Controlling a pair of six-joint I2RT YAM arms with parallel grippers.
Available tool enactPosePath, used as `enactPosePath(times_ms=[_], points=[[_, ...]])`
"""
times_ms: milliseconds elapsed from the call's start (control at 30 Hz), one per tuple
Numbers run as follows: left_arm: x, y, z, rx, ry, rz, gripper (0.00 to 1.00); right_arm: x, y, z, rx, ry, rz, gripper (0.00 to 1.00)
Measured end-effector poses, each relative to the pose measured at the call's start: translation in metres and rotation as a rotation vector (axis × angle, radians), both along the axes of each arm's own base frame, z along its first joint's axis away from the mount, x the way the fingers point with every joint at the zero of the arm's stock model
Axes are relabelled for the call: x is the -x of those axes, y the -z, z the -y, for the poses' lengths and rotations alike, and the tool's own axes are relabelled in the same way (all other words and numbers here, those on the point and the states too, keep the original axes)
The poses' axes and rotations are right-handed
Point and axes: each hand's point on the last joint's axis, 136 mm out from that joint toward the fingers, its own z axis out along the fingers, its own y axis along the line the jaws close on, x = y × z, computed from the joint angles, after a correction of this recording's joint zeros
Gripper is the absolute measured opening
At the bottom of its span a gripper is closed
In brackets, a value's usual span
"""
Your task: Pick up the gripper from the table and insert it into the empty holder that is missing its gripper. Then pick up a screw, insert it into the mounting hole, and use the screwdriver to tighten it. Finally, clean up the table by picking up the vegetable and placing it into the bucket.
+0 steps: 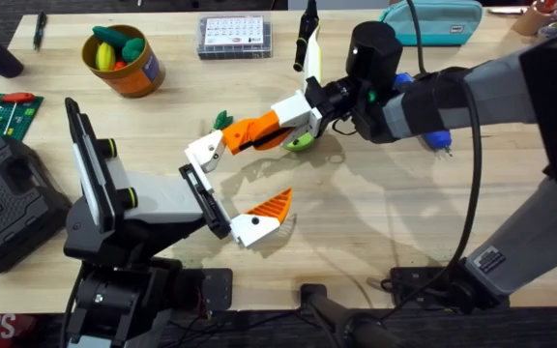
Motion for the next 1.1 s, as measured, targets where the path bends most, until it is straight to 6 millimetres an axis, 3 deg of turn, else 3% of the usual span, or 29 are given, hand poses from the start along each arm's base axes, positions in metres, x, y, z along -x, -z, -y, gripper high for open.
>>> enactPosePath(times_ms=[233,467,833,867,1100], points=[[0.0,-0.001,0.0,0.001,0.0,0.003,0.988,-0.005,0.002,0.004,0.016,0.015,-0.034,0.018],[0.0,-0.001,0.0,0.001,-0.001,0.003,0.988,-0.028,0.002,0.025,0.045,0.089,-0.111,0.018],[-0.004,-0.001,-0.002,0.0,-0.024,0.006,0.988,-0.025,-0.007,0.021,0.041,0.096,-0.095,0.018],[-0.004,-0.001,-0.002,0.0,-0.026,0.006,0.988,-0.043,0.001,0.023,0.062,0.199,-0.107,0.018],[-0.004,-0.001,-0.002,0.0,-0.026,0.006,0.988,-0.092,0.015,0.029,0.081,0.464,0.051,0.02]])
